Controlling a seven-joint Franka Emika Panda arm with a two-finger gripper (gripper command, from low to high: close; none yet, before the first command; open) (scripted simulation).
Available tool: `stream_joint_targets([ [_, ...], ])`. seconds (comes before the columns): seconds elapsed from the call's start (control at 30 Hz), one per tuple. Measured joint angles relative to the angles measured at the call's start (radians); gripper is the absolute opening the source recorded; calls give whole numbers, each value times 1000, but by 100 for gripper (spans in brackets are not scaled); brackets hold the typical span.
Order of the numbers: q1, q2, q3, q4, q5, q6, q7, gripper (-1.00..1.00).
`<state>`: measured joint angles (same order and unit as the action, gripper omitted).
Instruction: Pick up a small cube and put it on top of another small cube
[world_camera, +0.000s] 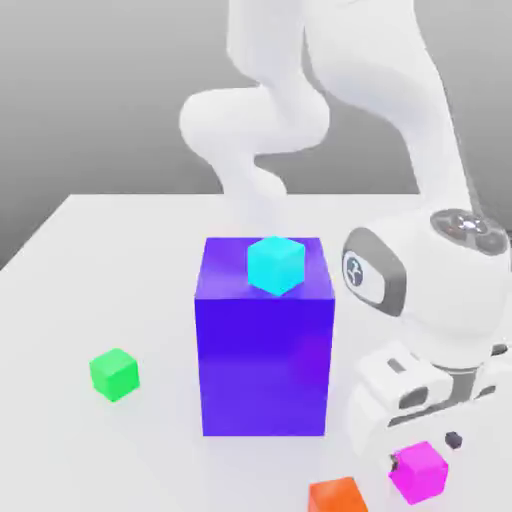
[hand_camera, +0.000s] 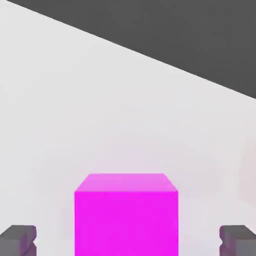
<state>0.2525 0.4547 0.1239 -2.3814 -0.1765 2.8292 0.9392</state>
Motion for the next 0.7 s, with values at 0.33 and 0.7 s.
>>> stream_joint_targets([
  [0.33, -30, -116, 39, -26, 39, -90, -30, -100],
  [0.7, -251, -274, -93, -99, 57, -124, -243, -100],
])
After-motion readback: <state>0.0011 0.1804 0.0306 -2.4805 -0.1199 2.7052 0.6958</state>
